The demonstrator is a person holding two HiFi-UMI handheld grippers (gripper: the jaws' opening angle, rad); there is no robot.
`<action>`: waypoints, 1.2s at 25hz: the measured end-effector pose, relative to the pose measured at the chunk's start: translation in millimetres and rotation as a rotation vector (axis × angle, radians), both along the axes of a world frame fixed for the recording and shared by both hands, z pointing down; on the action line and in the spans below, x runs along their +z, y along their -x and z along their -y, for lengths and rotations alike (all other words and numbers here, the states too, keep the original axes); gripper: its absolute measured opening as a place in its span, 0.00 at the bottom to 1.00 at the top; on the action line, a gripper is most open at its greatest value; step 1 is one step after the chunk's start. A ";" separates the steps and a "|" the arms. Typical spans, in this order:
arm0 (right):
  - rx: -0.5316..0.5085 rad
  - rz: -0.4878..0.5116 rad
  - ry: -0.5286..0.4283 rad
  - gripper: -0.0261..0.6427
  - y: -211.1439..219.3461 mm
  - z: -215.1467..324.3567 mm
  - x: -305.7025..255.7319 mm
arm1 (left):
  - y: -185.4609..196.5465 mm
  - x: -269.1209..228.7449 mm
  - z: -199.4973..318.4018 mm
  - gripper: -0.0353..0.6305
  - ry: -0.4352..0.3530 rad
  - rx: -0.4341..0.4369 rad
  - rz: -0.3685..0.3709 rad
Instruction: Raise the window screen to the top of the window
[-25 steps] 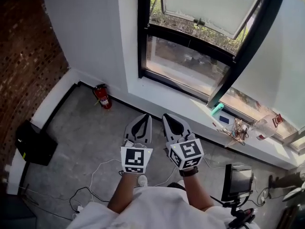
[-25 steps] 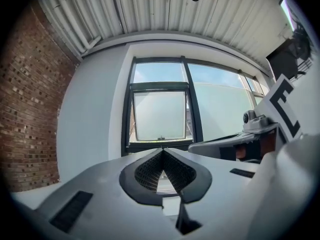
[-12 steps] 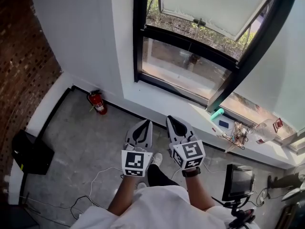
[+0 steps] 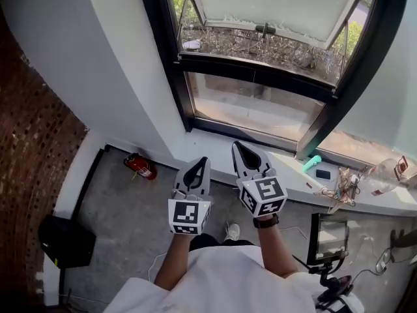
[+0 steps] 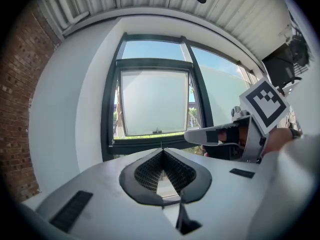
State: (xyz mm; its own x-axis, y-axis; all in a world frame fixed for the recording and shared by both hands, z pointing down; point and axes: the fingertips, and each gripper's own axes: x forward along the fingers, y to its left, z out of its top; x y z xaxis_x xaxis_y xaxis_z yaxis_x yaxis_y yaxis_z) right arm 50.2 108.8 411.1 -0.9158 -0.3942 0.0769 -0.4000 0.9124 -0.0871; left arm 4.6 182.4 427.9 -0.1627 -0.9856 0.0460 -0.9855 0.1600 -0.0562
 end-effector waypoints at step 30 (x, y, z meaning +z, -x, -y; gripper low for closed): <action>0.378 -0.128 0.068 0.04 126.4 292.2 52.7 | 132.7 24.4 347.3 0.05 0.042 0.457 0.056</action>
State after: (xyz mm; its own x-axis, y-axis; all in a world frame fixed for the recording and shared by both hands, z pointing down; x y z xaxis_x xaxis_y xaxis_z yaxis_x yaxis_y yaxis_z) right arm -76.2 -183.4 463.8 -0.6884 -0.6917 0.2183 -0.7181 0.6924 -0.0705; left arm -128.2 -164.9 452.3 0.2845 -0.9544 0.0906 -0.9497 -0.2935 -0.1089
